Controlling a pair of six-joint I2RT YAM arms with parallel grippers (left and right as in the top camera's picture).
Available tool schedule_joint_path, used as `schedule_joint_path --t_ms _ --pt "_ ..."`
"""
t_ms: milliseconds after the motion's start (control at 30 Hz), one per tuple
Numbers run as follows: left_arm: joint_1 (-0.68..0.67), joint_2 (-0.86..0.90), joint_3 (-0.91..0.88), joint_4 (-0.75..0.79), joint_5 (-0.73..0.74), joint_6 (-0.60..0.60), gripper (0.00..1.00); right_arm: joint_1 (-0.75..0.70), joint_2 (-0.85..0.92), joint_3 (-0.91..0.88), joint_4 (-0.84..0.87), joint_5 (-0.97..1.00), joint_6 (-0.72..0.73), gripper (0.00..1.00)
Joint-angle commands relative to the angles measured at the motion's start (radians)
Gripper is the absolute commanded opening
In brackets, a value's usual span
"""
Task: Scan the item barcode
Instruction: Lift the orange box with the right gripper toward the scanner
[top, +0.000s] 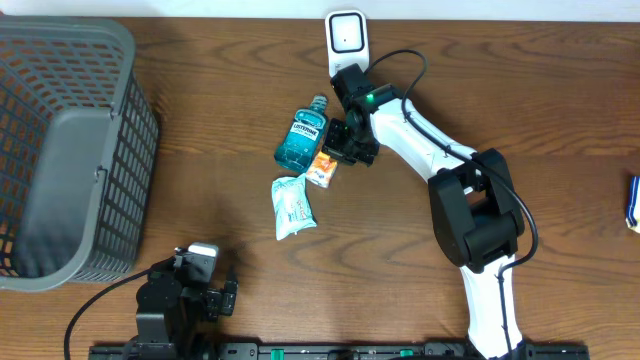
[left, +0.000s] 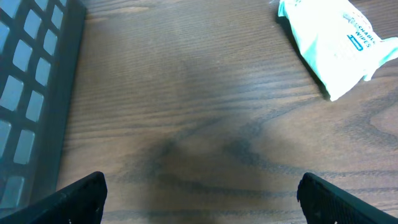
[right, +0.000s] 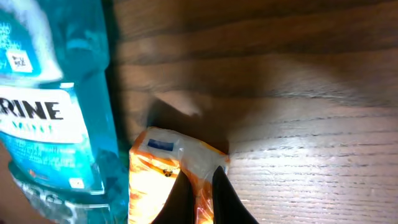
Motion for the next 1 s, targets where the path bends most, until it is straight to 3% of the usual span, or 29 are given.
schedule_joint_path --t_ms 0,267,533,767,967 --pt "0.003 -0.003 -0.012 -0.033 0.006 -0.002 0.98 -0.016 0.019 -0.038 -0.006 -0.154 -0.144 0.01" --pt "0.003 -0.003 -0.012 -0.033 0.006 -0.002 0.98 -0.180 0.018 -0.038 -0.076 -0.742 -0.586 0.01" --pt "0.003 -0.003 -0.012 -0.033 0.006 -0.002 0.98 -0.270 0.018 -0.038 -0.145 -0.934 -1.036 0.01" --pt "0.003 -0.003 -0.012 -0.033 0.006 -0.002 0.98 -0.272 0.018 -0.038 -0.141 -1.256 -1.454 0.01" --pt "0.003 -0.003 -0.012 -0.033 0.006 -0.002 0.98 -0.222 0.018 -0.038 -0.088 -1.265 -1.484 0.01"
